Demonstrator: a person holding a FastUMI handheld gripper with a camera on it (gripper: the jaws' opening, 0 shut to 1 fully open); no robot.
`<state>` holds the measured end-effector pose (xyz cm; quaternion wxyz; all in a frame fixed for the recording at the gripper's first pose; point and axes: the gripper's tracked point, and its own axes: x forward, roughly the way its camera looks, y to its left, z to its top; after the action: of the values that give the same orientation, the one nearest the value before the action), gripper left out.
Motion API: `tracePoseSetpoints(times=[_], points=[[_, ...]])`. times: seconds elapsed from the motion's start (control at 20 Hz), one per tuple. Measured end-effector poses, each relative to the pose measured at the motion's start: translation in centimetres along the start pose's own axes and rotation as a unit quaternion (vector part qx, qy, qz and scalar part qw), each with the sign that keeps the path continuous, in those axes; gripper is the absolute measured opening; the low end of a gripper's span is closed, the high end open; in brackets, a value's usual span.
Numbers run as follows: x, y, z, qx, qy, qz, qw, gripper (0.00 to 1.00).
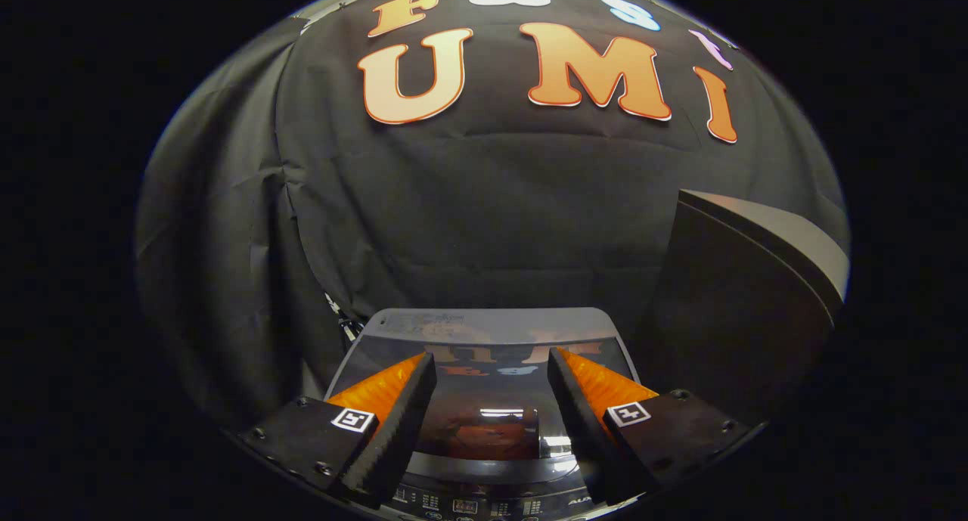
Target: Put the clothes into the washing machine and then close the washing machine lid.
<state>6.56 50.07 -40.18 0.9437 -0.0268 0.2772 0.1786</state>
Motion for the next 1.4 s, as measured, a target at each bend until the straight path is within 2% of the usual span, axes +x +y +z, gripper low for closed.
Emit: tracePoseSetpoints(times=[0.25,0.75,1.4], points=[[-1.8,0.0,3.1,-0.002,-0.026,-0.006,1.000,0.96],[-9.7,-0.6,11.0,0.003,-0.105,0.022,0.994,0.97],[-23.3,-10.3,15.6,-0.011,-0.169,0.030,0.985,0.96]])
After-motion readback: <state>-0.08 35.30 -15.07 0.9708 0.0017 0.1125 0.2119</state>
